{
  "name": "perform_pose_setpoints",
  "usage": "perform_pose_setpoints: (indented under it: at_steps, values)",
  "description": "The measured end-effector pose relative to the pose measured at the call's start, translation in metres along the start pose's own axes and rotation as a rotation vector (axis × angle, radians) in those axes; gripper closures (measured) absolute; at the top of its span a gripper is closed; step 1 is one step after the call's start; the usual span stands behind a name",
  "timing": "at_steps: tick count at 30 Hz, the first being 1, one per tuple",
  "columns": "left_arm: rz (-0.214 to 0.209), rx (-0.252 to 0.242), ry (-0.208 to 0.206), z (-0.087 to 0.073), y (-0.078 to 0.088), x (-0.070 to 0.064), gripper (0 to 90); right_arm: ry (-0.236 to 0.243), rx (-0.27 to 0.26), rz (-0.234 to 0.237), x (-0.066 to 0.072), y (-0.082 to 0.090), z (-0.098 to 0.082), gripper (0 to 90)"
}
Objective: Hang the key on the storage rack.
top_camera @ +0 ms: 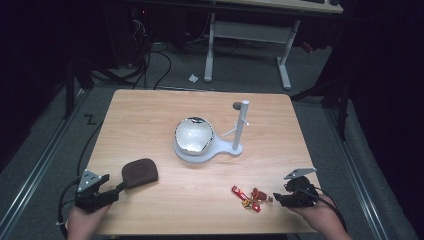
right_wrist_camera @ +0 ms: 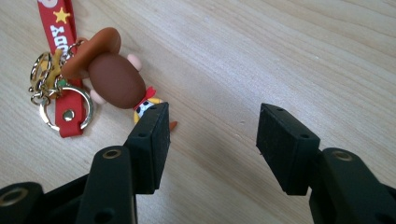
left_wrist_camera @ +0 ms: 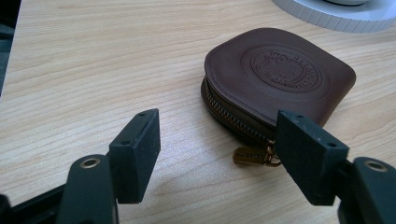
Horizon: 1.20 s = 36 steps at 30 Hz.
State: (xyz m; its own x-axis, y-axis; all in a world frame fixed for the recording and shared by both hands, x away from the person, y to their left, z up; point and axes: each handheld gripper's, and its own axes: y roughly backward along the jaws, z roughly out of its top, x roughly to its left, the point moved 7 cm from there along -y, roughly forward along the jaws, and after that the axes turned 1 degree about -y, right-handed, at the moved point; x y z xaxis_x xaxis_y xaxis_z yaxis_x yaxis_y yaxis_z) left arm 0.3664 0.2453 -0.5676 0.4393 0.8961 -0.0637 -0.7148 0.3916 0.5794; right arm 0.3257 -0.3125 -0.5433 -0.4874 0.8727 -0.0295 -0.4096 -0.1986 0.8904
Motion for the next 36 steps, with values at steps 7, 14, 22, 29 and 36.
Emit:
perform_pose_setpoints:
  at_steps: [7, 14, 22, 29, 36]
  values:
    - [-0.005, 0.002, 0.003, 0.0, 0.0, 0.001, 32.5, 0.051, 0.061, 0.005, 0.004, 0.0, 0.001, 43.9]
    - [-0.005, 0.002, 0.003, -0.001, 0.0, 0.0, 32.5, 0.102, 0.112, 0.004, 0.009, 0.001, 0.001, 43.6]
    - [-0.007, 0.003, 0.002, -0.001, 0.0, 0.001, 32.7, 0.179, 0.162, 0.015, 0.015, 0.005, 0.002, 43.3]
    - [-0.01, 0.004, 0.002, -0.001, 0.0, 0.001, 32.7, 0.203, 0.201, 0.023, 0.017, 0.005, 0.003, 42.7]
    - [-0.01, 0.003, 0.0, -0.001, 0.0, 0.001, 33.1, 0.192, 0.197, 0.04, 0.022, 0.003, 0.009, 42.5]
